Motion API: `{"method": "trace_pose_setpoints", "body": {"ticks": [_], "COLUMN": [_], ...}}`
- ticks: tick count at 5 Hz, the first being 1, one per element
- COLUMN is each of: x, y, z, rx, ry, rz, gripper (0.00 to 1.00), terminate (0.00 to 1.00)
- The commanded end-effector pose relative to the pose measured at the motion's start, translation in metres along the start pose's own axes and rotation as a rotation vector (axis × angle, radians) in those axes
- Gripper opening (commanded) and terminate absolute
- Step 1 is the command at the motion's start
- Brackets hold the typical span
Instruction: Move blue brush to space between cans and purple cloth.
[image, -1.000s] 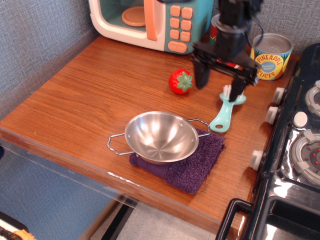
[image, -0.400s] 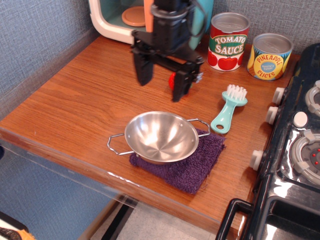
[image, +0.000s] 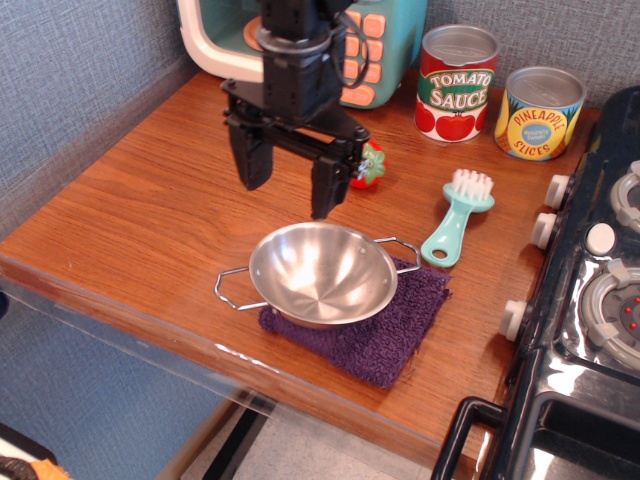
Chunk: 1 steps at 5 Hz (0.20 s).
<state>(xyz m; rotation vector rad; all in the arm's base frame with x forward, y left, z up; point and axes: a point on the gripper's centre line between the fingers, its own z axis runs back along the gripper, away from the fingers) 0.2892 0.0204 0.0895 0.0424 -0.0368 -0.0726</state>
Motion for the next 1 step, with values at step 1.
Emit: {"method": "trace_pose_setpoints", "body": {"ticks": [1], "x": [0.0022], "y": [0.0023], "z": [0.0163], "rx": [0.006], "ry": [-0.057], "rz": [0.007], "gripper": [1.0], "terminate": [1.0]}}
